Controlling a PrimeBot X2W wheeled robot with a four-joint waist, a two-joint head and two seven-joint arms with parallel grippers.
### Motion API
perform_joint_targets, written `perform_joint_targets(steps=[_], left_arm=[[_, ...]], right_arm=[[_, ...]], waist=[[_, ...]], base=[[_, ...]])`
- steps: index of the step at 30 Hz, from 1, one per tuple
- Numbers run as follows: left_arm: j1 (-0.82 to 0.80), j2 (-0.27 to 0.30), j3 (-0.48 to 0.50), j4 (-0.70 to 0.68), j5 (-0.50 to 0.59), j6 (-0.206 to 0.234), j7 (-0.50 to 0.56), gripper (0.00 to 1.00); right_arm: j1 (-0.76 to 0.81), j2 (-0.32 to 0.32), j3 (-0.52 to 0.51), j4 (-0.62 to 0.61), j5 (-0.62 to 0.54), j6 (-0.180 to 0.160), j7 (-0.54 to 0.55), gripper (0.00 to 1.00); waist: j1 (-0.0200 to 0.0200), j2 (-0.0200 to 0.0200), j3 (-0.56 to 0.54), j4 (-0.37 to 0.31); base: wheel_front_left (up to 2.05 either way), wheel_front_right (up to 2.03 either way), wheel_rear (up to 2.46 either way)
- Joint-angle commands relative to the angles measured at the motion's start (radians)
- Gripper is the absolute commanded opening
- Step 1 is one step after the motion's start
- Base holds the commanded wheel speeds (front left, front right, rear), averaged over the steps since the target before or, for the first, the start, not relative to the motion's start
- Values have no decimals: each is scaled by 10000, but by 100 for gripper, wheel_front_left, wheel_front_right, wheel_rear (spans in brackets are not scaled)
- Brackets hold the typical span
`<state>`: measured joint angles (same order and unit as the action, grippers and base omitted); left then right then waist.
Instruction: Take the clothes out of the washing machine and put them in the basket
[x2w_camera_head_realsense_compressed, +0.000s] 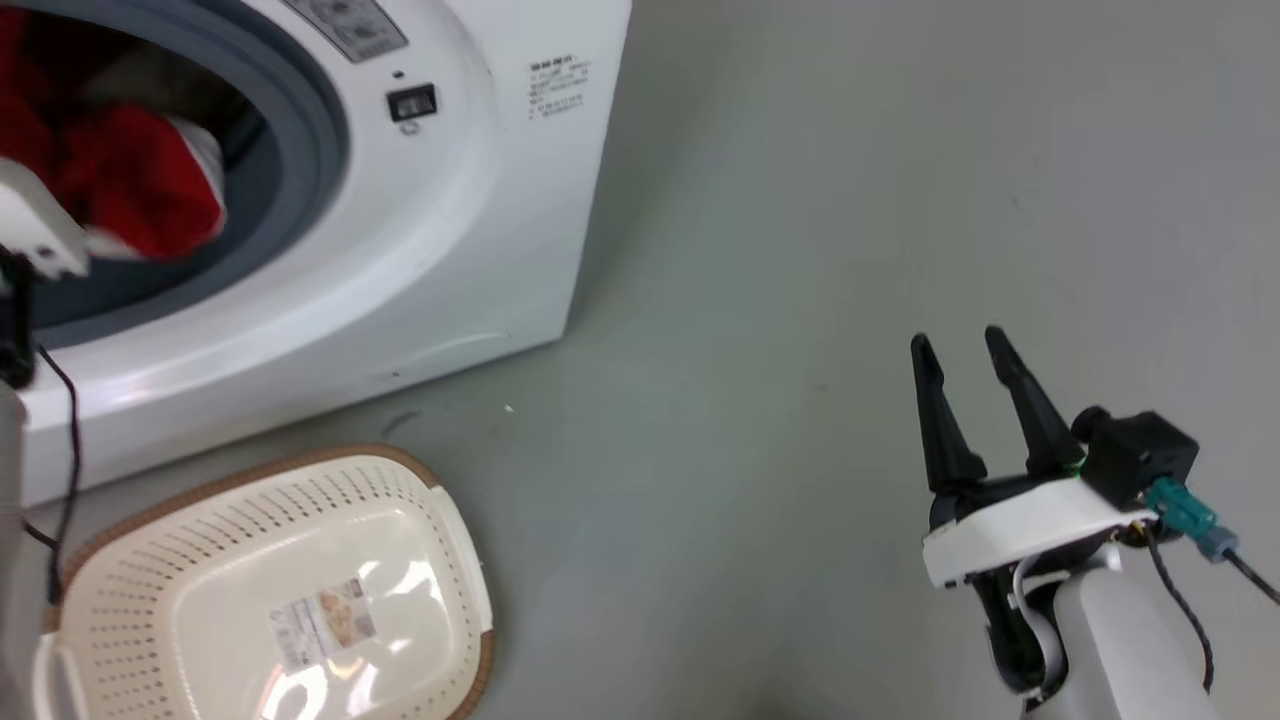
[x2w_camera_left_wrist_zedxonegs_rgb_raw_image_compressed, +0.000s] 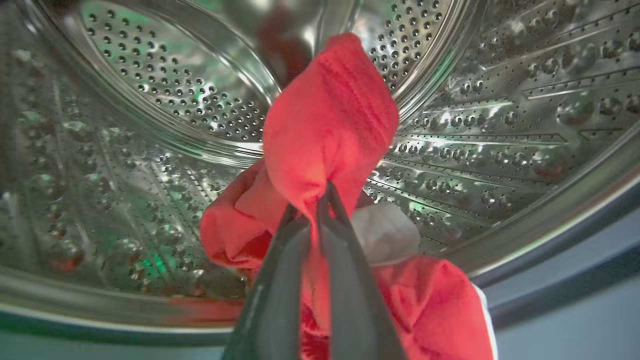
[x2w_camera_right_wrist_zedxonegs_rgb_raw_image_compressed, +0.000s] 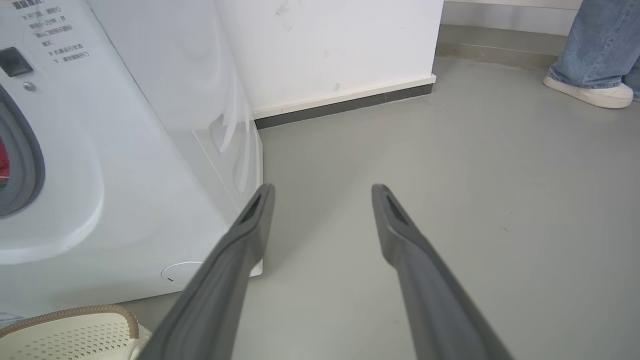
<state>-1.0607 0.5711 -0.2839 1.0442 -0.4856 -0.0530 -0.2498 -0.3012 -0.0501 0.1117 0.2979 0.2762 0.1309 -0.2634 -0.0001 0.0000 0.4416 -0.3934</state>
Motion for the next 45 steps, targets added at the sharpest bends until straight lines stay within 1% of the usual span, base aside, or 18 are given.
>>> perform_joint_targets(steps=[1,4,10,12,20,27,31,33,35,40,45], left_arm=[[408,-181,83,-133,-103,60,-105,0],[1099,-496,266,-618,-190,195,-157,0],[2634,-939,977,-2683,-31,706,-155,0],[3210,-1109,1134,-3290,34,811,-155,0],[5457,-1754,1422,-5423,342,1175,-157,0],[7446,-2213,1555,-6933,280,1448,-157,0],[8533,-2502,1399,-7427,138,1484,-120,0],[9195,-2689,1178,-7493,30,1445,3,0],[9532,-2850,1016,-7431,-16,1449,115,0],[10084,-3098,701,-7059,-102,1361,242,0],[10394,-3522,441,-6367,-270,1266,229,0]], right_arm=[[238,-4,-12,92,-94,-2,-18,100],[477,-1,-97,183,-283,-2,-17,100],[835,-2,-358,221,-584,-2,-17,100],[917,-2,-444,231,-643,-2,-17,100],[1253,-1,-761,314,-859,-2,-16,100],[1464,1,-867,159,-983,-2,105,100],[1560,1,-898,5,-1029,-2,199,100],[1528,1,-881,-99,-1043,-2,271,100],[1474,1,-891,-169,-1063,-2,295,100],[1382,1,-839,-225,-1057,-2,319,100],[1273,1,-786,-308,-1078,-2,386,100]], waist=[[1,0,-850,480],[1,0,-1307,726],[1,0,-1947,1115],[1,0,-2114,1227],[1,0,-2685,1585],[1,0,-2949,1761],[1,0,-2931,1894],[1,0,-2847,2002],[1,0,-2730,2088],[1,0,-2607,2199],[1,0,-2323,2289]], base=[[0,0,0],[0,0,0],[0,0,0],[0,0,0],[0,0,0],[0,0,0],[0,0,0],[0,0,0],[0,0,0],[0,0,0],[0,0,0]])
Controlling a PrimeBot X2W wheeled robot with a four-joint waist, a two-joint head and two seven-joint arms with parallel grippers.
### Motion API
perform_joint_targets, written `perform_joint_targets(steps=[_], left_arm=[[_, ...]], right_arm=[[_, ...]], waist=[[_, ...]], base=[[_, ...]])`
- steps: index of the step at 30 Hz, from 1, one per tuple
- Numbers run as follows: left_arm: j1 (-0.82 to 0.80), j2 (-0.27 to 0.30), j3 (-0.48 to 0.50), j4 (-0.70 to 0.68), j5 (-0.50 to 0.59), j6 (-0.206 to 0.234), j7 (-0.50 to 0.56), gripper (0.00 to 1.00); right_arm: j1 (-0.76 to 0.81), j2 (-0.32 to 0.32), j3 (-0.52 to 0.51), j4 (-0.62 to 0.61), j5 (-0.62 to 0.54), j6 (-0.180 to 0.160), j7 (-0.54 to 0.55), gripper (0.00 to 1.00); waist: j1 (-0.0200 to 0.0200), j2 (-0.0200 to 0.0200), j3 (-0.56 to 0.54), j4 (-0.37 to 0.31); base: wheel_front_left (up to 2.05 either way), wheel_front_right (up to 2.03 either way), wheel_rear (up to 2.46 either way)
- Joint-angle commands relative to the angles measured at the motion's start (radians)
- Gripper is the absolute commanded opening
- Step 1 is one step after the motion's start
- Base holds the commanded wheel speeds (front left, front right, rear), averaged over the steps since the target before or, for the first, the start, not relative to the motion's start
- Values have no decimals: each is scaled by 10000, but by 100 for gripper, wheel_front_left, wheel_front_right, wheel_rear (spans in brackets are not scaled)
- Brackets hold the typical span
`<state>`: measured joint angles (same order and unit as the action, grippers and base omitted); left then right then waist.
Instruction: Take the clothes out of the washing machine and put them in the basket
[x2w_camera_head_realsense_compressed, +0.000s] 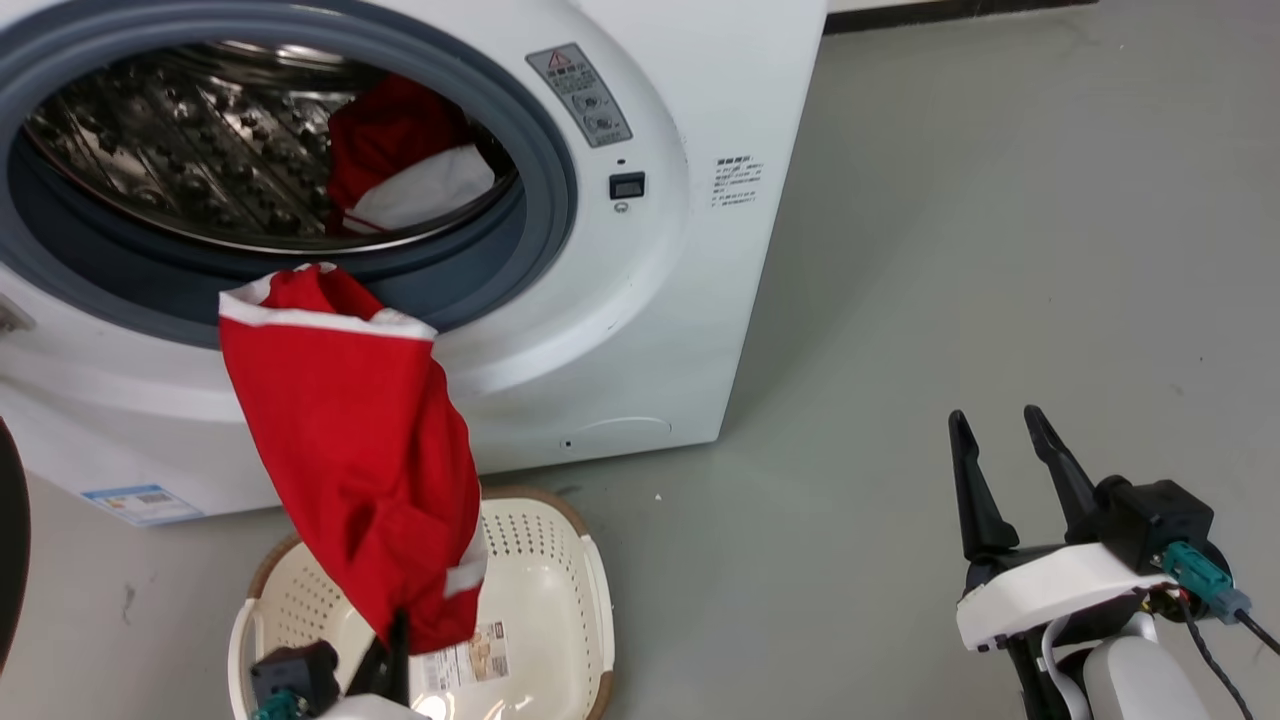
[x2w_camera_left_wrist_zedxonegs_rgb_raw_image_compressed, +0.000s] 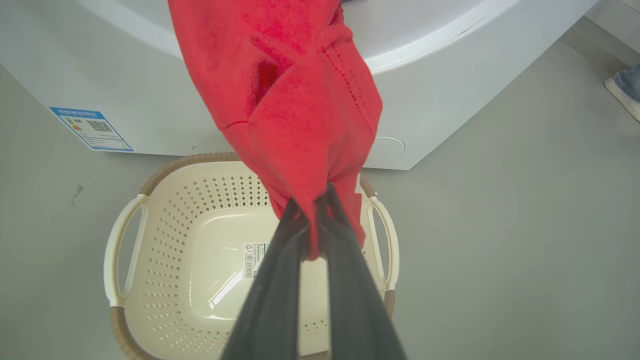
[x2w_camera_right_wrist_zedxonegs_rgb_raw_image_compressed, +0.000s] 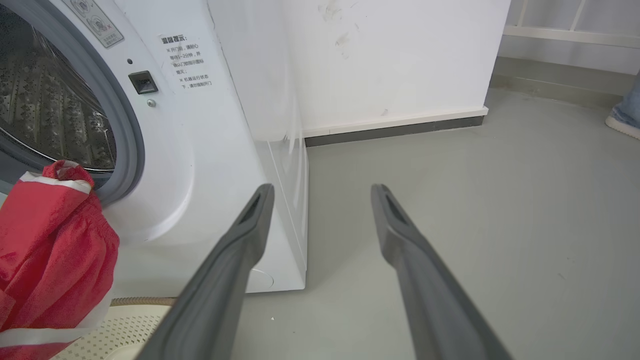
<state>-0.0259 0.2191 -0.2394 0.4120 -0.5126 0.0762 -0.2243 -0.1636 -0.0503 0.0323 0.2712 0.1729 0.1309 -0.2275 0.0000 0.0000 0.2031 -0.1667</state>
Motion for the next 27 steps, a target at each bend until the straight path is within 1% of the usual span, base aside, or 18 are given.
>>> perform_joint_targets(steps=[1,4,8,12,18,22,27], left_arm=[[31,-60,-37,113,-13,-56,-51,0],[-164,-287,-56,662,-120,-132,-115,0],[-761,-425,-23,1452,-186,-308,-207,0],[-1666,-344,145,2310,-171,-466,-320,0],[-3158,-69,439,3666,-84,-671,-397,0],[-3960,142,515,4785,-25,-841,-410,0],[-4823,152,669,6093,-185,-1042,-421,0]], right_arm=[[-123,4,11,-67,-53,-2,36,100],[-250,3,19,-161,-66,-2,66,100],[-474,3,-32,-393,-51,-2,69,100],[-807,3,-79,-665,-7,-2,37,100],[-1251,4,-107,-970,86,-2,-62,100],[-1498,6,-41,-1100,168,-2,-150,100],[-1735,6,13,-1253,291,-2,-262,100]], waist=[[0,0,154,35],[0,0,444,45],[0,0,1155,27],[0,0,2049,-74],[0,0,3354,-362],[0,0,4052,-587],[0,0,4707,-757]], base=[[0,0,0],[0,0,0],[0,0,0],[0,0,0],[0,0,0],[0,0,0],[0,0,0]])
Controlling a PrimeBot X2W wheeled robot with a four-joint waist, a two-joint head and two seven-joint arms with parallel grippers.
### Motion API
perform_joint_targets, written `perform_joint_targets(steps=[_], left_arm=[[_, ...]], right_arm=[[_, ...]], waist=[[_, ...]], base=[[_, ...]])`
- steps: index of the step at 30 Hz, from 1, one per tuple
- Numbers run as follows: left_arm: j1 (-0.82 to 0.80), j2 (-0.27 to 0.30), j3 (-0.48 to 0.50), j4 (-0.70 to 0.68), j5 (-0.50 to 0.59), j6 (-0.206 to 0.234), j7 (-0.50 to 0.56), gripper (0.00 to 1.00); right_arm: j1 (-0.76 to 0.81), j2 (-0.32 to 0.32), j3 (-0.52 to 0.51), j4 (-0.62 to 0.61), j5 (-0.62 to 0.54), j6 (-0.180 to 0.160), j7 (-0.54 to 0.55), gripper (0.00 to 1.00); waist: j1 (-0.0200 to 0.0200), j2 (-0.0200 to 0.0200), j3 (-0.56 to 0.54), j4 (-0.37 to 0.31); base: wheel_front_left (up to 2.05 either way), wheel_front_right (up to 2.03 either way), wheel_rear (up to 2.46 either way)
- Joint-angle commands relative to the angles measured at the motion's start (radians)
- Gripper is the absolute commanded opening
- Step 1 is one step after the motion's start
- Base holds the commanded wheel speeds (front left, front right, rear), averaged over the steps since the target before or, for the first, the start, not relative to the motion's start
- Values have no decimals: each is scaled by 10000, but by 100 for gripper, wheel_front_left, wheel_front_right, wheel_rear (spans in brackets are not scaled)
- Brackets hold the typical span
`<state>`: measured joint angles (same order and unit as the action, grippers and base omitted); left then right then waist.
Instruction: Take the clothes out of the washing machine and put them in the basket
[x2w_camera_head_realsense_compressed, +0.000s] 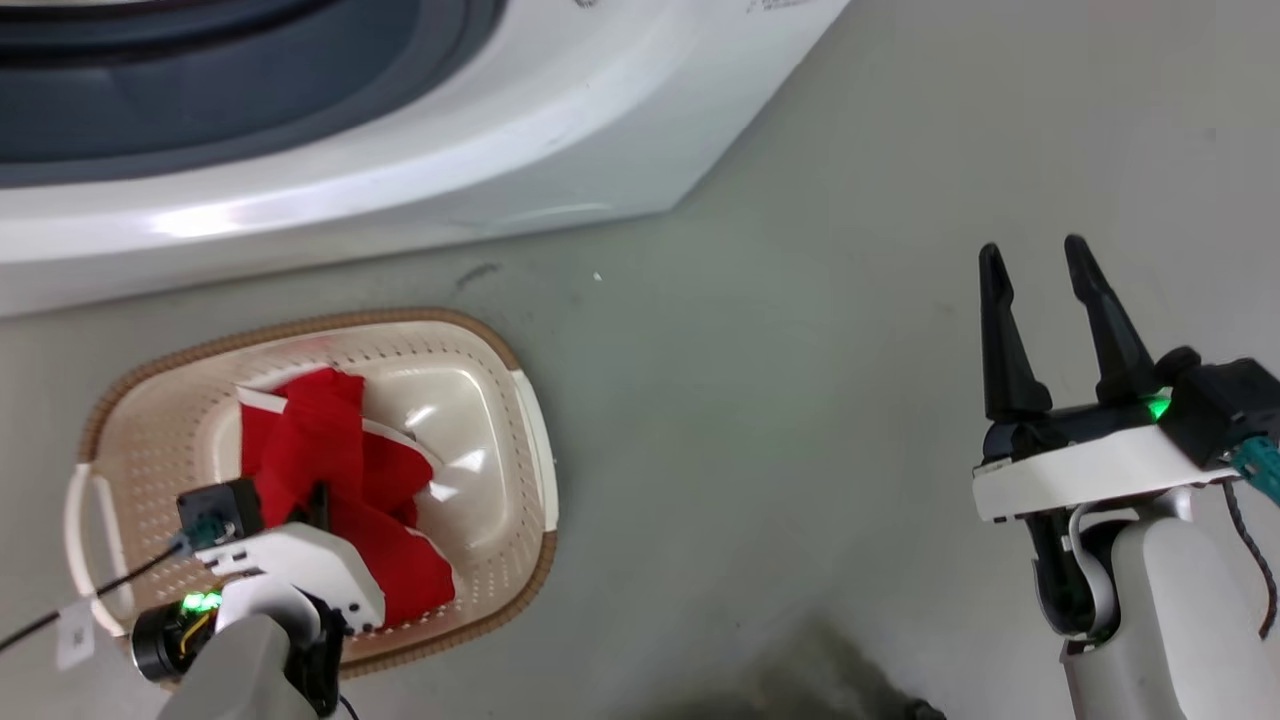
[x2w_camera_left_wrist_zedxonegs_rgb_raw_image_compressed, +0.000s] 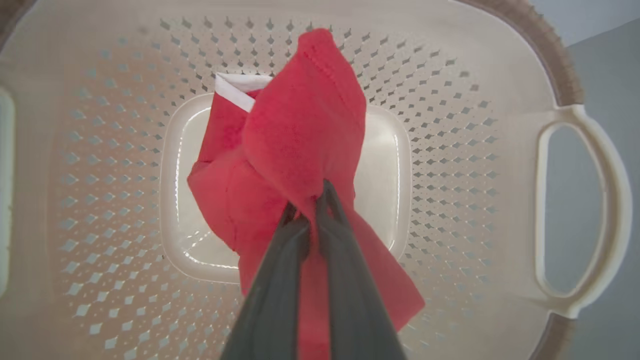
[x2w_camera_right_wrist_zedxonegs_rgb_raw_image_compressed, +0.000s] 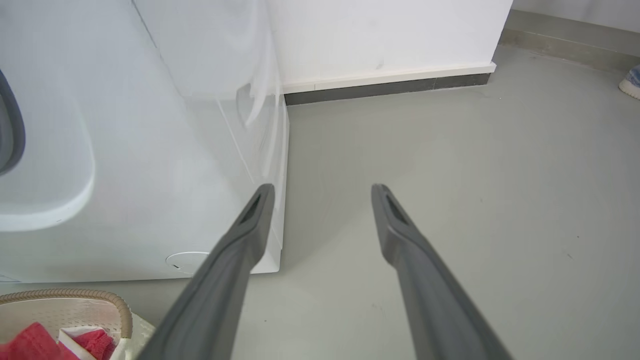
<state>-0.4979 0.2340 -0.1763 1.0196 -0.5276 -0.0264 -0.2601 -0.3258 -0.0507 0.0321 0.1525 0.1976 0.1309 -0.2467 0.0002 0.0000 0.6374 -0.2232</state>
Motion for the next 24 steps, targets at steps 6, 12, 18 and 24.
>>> perform_joint_targets(steps=[6,12,18,24], left_arm=[[-959,79,28,1299,-85,-243,-32,0],[-1372,66,29,2179,-220,-375,150,0],[-1502,-13,43,2481,-361,-422,305,100],[-1370,-77,63,2584,-467,-414,199,100]], right_arm=[[-350,10,90,-208,146,-2,-138,100],[-452,8,76,-259,192,-2,-180,100],[-417,8,72,-229,224,-2,-186,100],[-361,7,22,-182,168,-2,-183,100]], waist=[[-2,0,993,-345],[-2,0,1181,-442],[-2,0,1162,-473],[-2,0,750,-452]], base=[[0,0,0],[0,0,0],[0,0,0],[0,0,0]])
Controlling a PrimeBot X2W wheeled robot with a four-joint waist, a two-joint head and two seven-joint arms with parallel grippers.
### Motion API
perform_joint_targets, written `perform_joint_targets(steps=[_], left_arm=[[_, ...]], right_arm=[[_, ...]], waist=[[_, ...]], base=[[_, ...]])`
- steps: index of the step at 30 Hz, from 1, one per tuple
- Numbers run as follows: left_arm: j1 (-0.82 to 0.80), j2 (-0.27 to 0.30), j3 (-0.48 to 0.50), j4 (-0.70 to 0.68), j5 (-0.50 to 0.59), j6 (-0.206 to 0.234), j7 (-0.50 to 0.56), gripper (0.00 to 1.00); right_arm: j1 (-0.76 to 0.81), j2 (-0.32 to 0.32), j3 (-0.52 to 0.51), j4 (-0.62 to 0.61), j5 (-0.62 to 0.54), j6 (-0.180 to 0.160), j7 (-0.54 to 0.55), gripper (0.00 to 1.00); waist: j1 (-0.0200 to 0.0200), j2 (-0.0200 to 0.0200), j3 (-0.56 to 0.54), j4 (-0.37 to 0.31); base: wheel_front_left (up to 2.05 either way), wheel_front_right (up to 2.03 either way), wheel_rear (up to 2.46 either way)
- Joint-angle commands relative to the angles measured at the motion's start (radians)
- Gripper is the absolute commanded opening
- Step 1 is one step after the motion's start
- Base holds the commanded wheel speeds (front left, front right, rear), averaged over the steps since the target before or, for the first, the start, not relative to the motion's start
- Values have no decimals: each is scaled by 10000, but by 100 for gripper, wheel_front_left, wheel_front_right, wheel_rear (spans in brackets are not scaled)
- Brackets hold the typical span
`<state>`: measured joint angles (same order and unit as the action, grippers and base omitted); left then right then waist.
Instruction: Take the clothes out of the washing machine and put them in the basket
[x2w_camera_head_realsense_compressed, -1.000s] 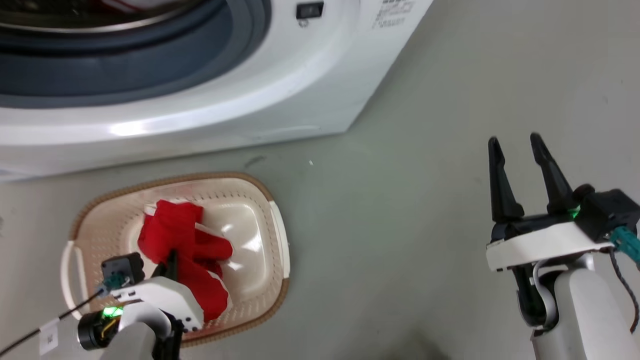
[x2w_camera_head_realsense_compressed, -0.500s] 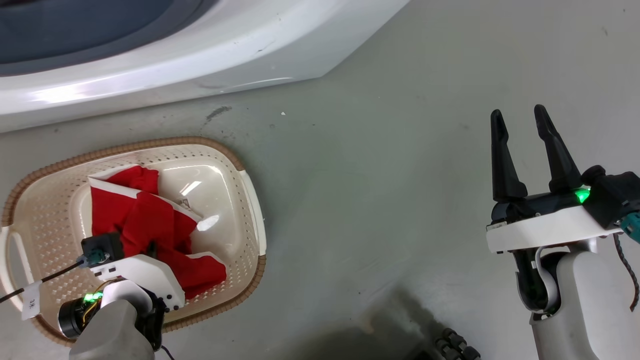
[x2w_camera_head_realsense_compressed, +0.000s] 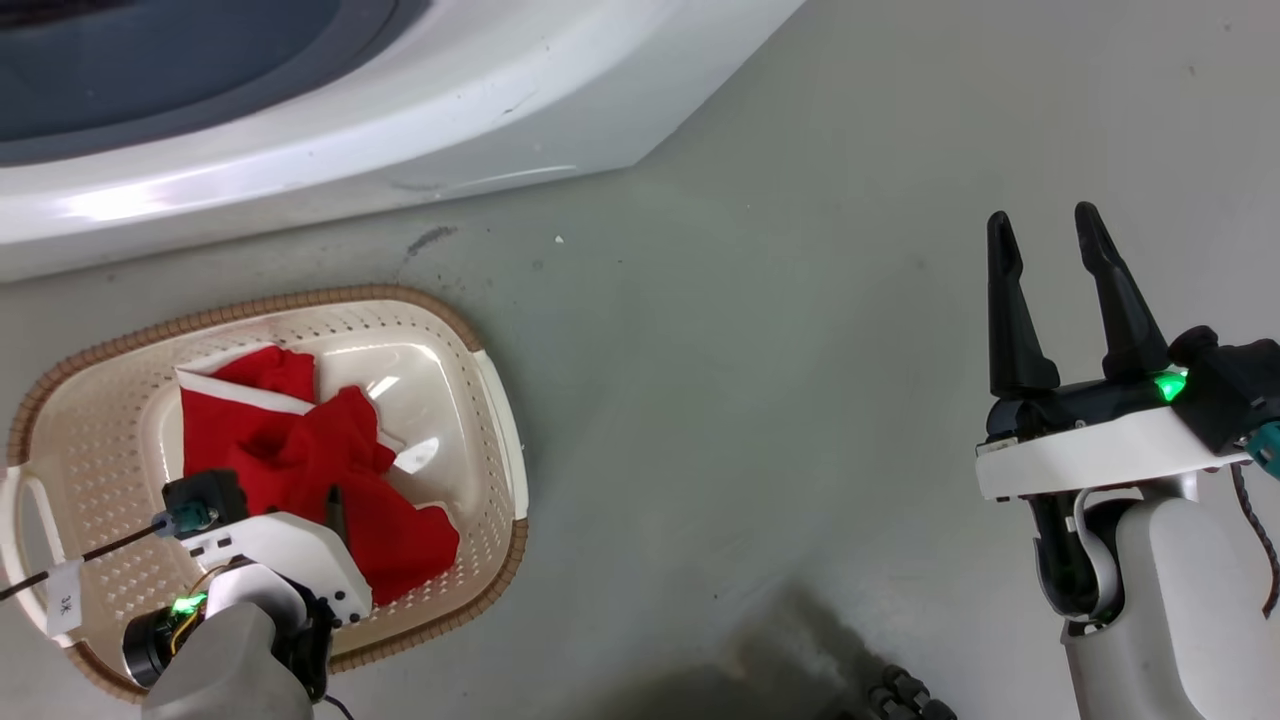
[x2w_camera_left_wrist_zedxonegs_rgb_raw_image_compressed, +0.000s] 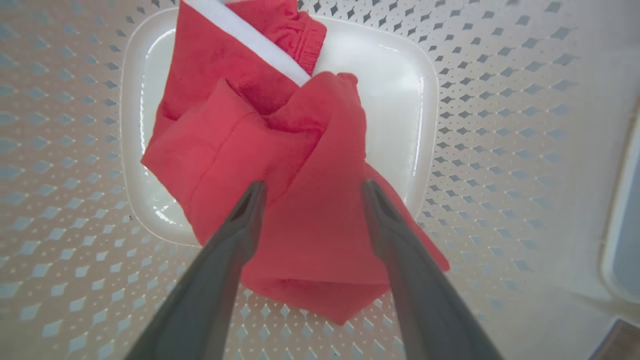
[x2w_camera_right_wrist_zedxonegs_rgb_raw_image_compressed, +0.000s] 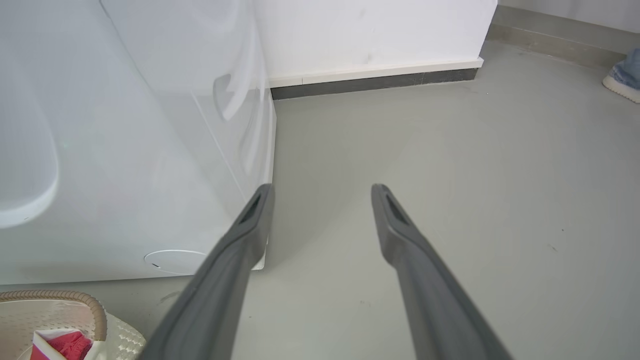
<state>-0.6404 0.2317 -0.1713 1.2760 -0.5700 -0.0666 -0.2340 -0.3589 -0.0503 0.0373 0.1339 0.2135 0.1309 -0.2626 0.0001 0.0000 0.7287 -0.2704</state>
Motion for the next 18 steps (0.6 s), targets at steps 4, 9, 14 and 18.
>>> perform_joint_targets(steps=[4,9,14,18], left_arm=[[362,-99,108,49,-171,-56,-195,100],[777,-181,201,-133,-173,-142,-311,100],[1408,-135,539,-1315,52,44,-320,100],[1922,-116,802,-2208,425,232,-312,100]], right_arm=[[128,4,-35,66,-50,-2,-24,100],[379,3,-13,193,-141,-3,-21,100],[671,3,-24,298,-316,-3,-20,100],[864,1,74,320,-325,-3,19,100]], waist=[[-1,0,-851,101],[-1,0,-1829,253],[-1,0,-2748,449],[-1,0,-3346,566]], base=[[0,0,0],[0,0,0],[0,0,0],[0,0,0]])
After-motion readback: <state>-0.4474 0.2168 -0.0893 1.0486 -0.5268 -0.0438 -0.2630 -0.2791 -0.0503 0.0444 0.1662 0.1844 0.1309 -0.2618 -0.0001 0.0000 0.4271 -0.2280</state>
